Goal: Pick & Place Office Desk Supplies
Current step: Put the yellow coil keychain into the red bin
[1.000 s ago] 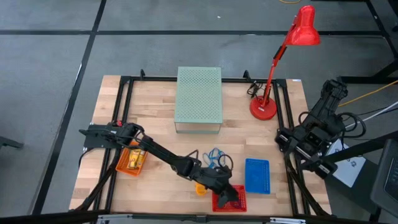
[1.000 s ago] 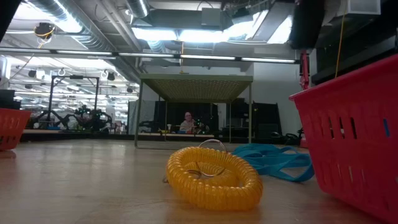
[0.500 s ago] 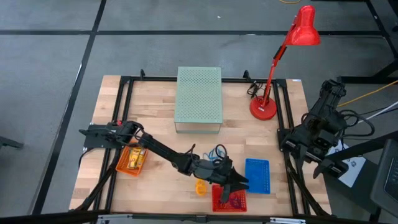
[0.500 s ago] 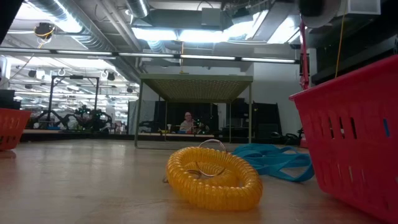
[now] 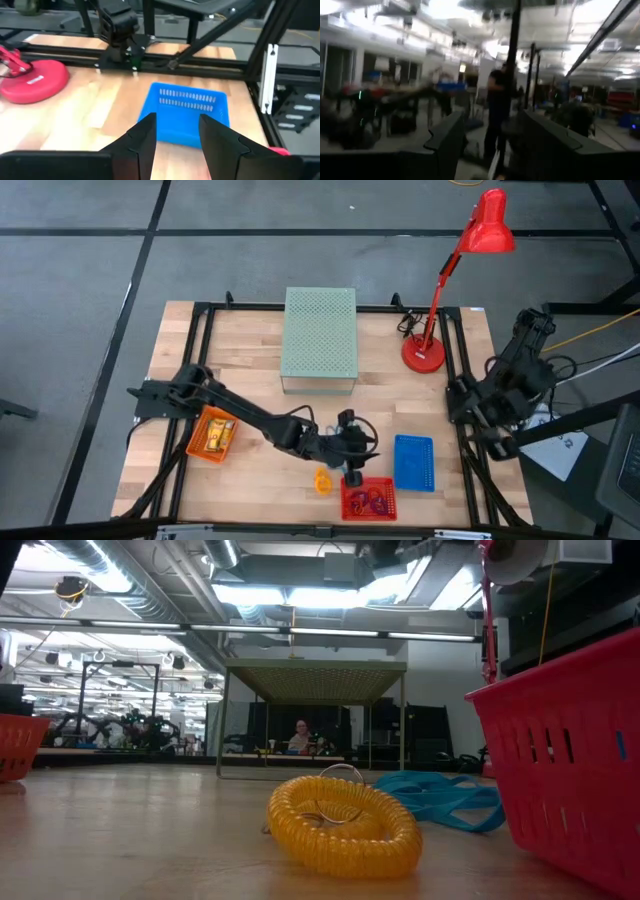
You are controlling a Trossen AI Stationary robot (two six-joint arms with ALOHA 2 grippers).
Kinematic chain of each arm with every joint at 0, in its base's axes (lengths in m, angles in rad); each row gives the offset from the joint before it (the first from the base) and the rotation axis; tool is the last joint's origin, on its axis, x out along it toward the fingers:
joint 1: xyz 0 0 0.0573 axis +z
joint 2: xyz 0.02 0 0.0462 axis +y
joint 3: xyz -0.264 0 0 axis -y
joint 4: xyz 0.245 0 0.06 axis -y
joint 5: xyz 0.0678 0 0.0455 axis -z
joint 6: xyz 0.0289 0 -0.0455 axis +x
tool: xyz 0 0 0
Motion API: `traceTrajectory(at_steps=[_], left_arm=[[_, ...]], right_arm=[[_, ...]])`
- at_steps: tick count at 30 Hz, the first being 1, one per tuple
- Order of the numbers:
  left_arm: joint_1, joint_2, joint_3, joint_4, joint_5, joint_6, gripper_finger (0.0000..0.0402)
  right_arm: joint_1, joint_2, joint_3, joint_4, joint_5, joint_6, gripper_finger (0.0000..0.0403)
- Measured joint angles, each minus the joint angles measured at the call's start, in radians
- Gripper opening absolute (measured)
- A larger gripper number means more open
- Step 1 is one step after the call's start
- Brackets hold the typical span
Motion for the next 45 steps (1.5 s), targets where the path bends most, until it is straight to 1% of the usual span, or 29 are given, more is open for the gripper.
traceTrajectory(at_steps=[3, 5, 9, 12, 15, 19, 21, 23, 27, 30, 31, 32, 35, 37, 39, 40, 42, 43, 45], left_arm=[[-0.012, 0.014, 0.000, 0.007, -0.001, -0.010, 0.0141], [-0.023, 0.017, 0.000, 0.005, -0.010, -0.017, 0.0141], [-0.055, 0.017, 0.000, 0.013, -0.100, -0.041, 0.0141], [-0.079, 0.017, 0.000, 0.019, -0.154, -0.045, 0.0141], [-0.091, 0.017, 0.000, 0.010, -0.138, -0.100, 0.0141], [-0.108, 0.017, 0.000, 0.006, -0.114, -0.175, 0.0141], [-0.119, 0.017, 0.000, 0.008, -0.124, -0.195, 0.0141], [-0.127, 0.017, 0.000, 0.009, -0.141, -0.209, 0.0141], [-0.128, 0.017, 0.000, 0.006, -0.136, -0.242, 0.0141], [-0.113, 0.017, 0.000, -0.097, -0.131, -0.266, 0.0141], [-0.104, 0.017, 0.000, -0.154, -0.111, -0.289, 0.0141], [-0.093, 0.015, 0.000, -0.219, -0.067, -0.322, 0.0141], [-0.051, 0.015, 0.000, -0.394, 0.099, -0.413, 0.0141], [-0.032, 0.014, -0.003, -0.517, 0.130, -0.453, 0.0141], [-0.018, 0.007, -0.005, -0.618, 0.151, -0.455, 0.0141], [-0.014, 0.004, -0.006, -0.647, 0.182, -0.448, 0.0141], [-0.012, 0.001, -0.004, -0.647, 0.278, -0.435, 0.0141], [-0.015, 0.001, -0.004, -0.646, 0.325, -0.427, 0.0141], [-0.027, 0.011, -0.004, -0.649, 0.378, -0.400, 0.0141]], right_arm=[[0.000, 0.031, 0.000, -0.096, -0.061, 0.019, 0.0206], [0.000, 0.055, 0.000, -0.130, -0.106, 0.022, 0.0206], [0.001, 0.115, 0.000, -0.135, -0.154, 0.065, 0.0206], [0.000, 0.146, 0.000, -0.135, -0.152, 0.120, 0.0206], [0.000, 0.161, 0.000, -0.133, -0.162, 0.158, 0.0206], [0.001, 0.167, 0.000, -0.079, -0.184, 0.256, 0.0206], [0.001, 0.167, 0.000, -0.043, -0.244, 0.327, 0.0206], [0.001, 0.169, 0.000, -0.010, -0.326, 0.347, 0.0206], [0.001, 0.173, 0.000, 0.059, -0.482, 0.380, 0.0206], [0.001, 0.173, 0.000, 0.069, -0.529, 0.421, 0.0206], [0.002, 0.174, 0.000, 0.067, -0.531, 0.436, 0.0206], [0.004, 0.173, 0.000, 0.064, -0.531, 0.448, 0.0206], [0.005, 0.174, 0.000, 0.044, -0.516, 0.470, 0.0206], [0.005, 0.176, 0.000, 0.030, -0.490, 0.470, 0.0206], [0.005, 0.176, 0.000, 0.009, -0.457, 0.475, 0.0206], [0.005, 0.179, 0.000, -0.003, -0.443, 0.477, 0.0206], [0.005, 0.189, 0.000, -0.028, -0.397, 0.493, 0.0206], [0.005, 0.198, 0.000, -0.042, -0.363, 0.496, 0.0206], [0.005, 0.216, 0.000, -0.059, -0.273, 0.496, 0.0206]])
